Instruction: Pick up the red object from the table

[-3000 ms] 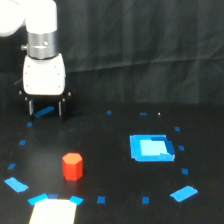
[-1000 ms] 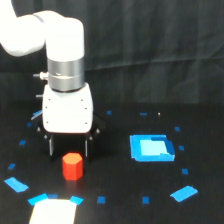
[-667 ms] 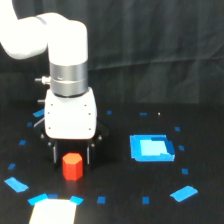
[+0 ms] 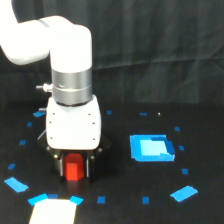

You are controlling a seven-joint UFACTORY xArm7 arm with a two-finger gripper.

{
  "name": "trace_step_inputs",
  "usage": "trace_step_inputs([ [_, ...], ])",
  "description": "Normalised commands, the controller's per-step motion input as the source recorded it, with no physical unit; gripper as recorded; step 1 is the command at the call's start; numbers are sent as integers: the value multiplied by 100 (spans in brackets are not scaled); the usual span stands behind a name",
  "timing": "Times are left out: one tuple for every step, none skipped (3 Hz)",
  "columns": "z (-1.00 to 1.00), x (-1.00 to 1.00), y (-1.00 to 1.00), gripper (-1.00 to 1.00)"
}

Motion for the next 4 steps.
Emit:
trace_step_inputs([
  [100,34,31,-100],
  [100,47,70,-100],
  [100,31,100,-100],
  [100,37,100,-100],
])
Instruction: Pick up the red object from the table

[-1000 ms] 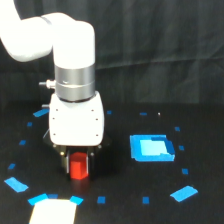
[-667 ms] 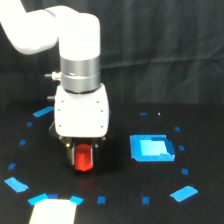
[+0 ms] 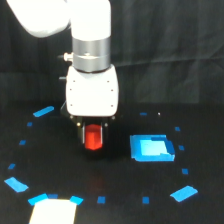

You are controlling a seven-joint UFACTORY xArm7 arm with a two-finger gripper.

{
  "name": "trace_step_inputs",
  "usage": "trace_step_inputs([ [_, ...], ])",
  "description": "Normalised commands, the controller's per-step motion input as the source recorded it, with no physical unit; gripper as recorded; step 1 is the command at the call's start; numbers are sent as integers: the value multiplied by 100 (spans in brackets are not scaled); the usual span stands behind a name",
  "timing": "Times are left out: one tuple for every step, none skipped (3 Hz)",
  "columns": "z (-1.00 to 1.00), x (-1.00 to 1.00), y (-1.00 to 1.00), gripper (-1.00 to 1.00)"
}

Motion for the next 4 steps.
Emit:
trace_step_inputs([
  [100,-45,-100,-40],
  [94,56,-43,-45],
  [87,21,-73,-100],
  [81,-36,-81,-100],
])
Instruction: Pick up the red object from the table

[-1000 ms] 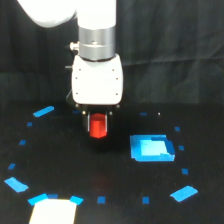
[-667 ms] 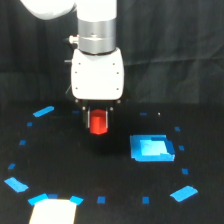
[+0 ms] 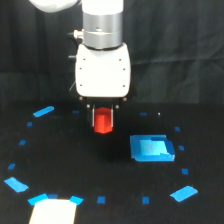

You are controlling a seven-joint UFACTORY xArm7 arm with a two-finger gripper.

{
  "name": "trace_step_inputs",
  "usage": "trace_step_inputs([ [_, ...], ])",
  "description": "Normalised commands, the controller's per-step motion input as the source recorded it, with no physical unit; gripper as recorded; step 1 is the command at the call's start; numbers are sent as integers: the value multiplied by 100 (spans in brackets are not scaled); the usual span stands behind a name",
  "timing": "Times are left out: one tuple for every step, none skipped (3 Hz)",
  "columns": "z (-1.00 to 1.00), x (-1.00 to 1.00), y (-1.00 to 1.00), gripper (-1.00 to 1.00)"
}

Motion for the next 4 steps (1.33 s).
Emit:
trace_step_inputs([
  [98,-38,-44,-100],
  [76,-1,27,-100],
  [10,7,57,-100],
  [15,7,58,-92],
])
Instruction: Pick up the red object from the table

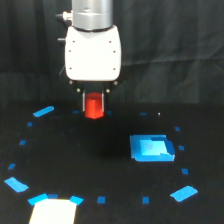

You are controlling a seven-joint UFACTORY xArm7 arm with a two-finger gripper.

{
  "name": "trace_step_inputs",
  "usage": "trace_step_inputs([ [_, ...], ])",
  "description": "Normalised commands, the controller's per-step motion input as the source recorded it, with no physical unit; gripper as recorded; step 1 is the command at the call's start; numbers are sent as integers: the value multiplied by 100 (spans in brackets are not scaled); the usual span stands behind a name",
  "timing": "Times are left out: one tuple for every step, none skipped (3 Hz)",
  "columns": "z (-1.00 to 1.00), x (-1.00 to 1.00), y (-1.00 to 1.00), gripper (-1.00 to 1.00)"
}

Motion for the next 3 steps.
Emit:
trace_step_inputs([
  [-8,6,7,-98],
  [-36,-10,47,-100],
  [-22,14,3,-99],
])
